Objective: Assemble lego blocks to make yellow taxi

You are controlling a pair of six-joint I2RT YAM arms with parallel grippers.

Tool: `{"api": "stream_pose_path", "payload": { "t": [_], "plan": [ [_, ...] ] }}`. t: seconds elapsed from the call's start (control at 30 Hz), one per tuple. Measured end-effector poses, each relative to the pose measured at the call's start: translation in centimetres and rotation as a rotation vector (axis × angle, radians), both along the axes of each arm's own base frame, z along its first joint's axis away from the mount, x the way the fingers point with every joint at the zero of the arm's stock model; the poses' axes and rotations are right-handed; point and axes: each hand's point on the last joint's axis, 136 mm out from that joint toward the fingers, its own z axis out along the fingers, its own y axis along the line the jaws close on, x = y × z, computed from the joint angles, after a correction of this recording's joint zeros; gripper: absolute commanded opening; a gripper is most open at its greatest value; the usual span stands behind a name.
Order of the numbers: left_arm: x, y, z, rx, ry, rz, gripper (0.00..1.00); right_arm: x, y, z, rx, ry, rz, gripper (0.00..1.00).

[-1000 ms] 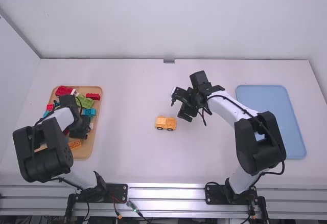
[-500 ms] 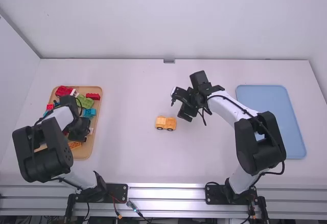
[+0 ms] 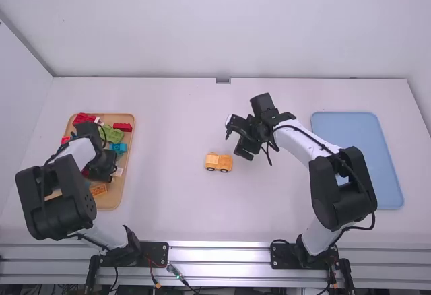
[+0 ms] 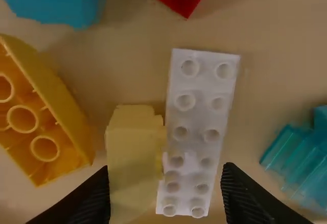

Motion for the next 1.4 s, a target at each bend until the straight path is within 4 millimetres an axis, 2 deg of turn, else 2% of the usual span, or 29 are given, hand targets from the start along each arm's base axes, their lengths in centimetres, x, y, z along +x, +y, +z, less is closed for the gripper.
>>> {"api": "stream_pose_path", "payload": {
  "t": [0.07,0.23,0.47,0.63,0.67,0.73,1.4],
  "plan": [
    [0.0,0.0,0.0,0.0,0.0,0.0,0.53,0.0,0.0,0.0,0.001,0.0,-0.002,0.99],
    [-1.4,-0.7,0.2,-0.033,0.068,-0.001,0.56,0.0,0.0,0.0,0.0,0.0,-0.002,0.99],
    [-1.0,-0.3,0.6,-0.017,0.061,-0.002,0.56,0.0,0.0,0.0,0.001,0.0,-0.002,0.99],
    [-1.5,-0.4,0.2,-0.014,0.072,-0.001,0.51,0.0,0.0,0.0,0.001,-0.001,0.0,0.99],
    [-1.6,-0.4,0.1,-0.016,0.076,-0.001,0.46,0.0,0.0,0.0,0.0,-0.002,0.001,0.99],
    [-1.7,-0.5,0.1,-0.017,0.079,-0.004,0.43,0.0,0.0,0.0,0.0,0.0,-0.001,0.99],
    [-1.8,-0.3,-0.9,0.006,0.06,-0.003,0.46,0.0,0.0,0.0,0.0,0.001,-0.001,0.99]
  ]
}}
